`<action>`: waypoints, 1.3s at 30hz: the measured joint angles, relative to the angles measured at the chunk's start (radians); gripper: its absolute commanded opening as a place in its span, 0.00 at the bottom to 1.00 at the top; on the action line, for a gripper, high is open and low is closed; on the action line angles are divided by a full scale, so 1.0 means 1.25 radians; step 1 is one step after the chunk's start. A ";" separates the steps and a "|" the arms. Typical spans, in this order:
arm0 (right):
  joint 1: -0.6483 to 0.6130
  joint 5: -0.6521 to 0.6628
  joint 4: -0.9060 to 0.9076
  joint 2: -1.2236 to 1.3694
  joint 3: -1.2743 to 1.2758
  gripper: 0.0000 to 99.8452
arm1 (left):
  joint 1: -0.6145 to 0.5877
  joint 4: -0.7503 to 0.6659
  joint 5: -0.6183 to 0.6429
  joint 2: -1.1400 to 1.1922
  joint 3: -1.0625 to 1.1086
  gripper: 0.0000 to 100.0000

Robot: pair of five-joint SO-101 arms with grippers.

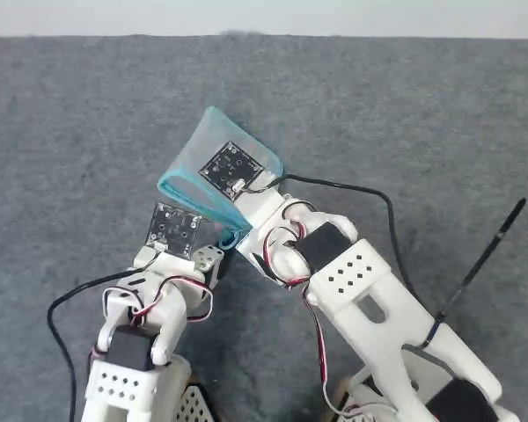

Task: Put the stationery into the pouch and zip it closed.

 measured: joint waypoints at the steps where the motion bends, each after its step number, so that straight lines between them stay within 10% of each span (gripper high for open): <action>1: -0.001 0.000 0.000 0.000 0.000 0.01 | 0.000 -0.006 0.000 0.000 0.000 0.11; 24: 0.171 0.077 -0.029 -0.027 0.092 0.01 | -0.204 -0.014 -0.026 0.000 -0.001 0.01; 39: 0.097 0.010 -0.055 -0.020 0.025 0.01 | -0.023 0.183 -0.070 -0.001 -0.139 0.21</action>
